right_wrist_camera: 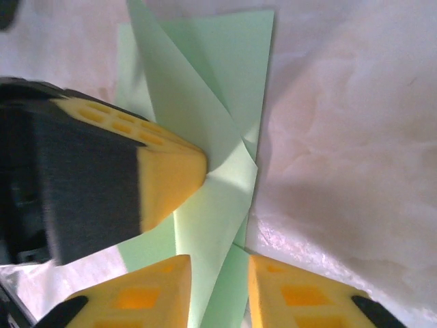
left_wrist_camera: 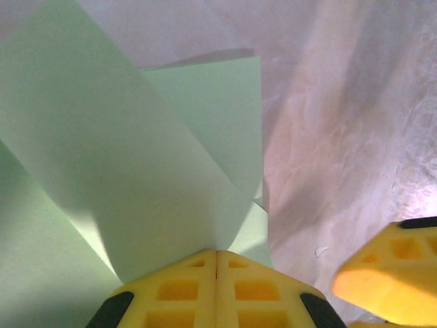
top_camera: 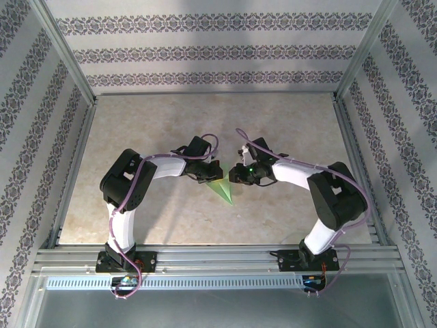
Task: Fold a paper plane with a square sheet of paper (fold left side to right side)
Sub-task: Fourth fold the wing at the center of the table.
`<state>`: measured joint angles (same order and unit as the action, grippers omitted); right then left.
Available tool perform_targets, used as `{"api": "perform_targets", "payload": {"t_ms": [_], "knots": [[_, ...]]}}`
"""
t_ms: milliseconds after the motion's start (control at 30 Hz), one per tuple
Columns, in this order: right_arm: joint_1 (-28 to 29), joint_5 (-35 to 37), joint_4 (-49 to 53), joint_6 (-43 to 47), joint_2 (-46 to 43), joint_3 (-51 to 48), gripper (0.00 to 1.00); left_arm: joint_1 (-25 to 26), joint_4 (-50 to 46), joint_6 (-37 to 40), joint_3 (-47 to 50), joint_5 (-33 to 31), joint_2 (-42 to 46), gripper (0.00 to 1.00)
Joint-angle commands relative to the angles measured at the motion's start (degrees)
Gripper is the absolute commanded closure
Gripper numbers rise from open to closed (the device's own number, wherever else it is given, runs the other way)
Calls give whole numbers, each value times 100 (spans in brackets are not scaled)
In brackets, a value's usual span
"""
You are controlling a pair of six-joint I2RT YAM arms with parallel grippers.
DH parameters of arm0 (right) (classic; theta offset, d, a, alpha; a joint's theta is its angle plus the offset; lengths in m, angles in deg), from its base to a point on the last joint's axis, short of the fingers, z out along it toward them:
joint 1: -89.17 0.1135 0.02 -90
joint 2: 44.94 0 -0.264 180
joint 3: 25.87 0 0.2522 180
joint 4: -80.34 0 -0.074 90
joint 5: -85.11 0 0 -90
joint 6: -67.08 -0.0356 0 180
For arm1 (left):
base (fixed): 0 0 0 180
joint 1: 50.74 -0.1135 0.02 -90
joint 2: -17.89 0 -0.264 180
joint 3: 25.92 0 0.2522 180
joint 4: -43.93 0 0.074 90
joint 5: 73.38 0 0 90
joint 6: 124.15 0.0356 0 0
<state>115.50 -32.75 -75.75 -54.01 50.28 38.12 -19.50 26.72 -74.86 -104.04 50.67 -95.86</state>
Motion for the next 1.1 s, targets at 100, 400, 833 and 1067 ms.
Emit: {"api": "perform_targets", "payload": {"t_ms": [100,400,833,1067], "knots": [[-110,-235,238,-2,-592,-240,74,84,-267,64,170,-266,-94,100],[110,-1454,-253,-582,-755,-638,100,84,-269,58,162,-266,-94,100],[534,-1284,-672,-793,-260,-778,100,85,-293,72,150,-274,-92,100],[597,-1213,-696,-793,-144,-915,100,90,-293,72,152,-284,-94,100]]}}
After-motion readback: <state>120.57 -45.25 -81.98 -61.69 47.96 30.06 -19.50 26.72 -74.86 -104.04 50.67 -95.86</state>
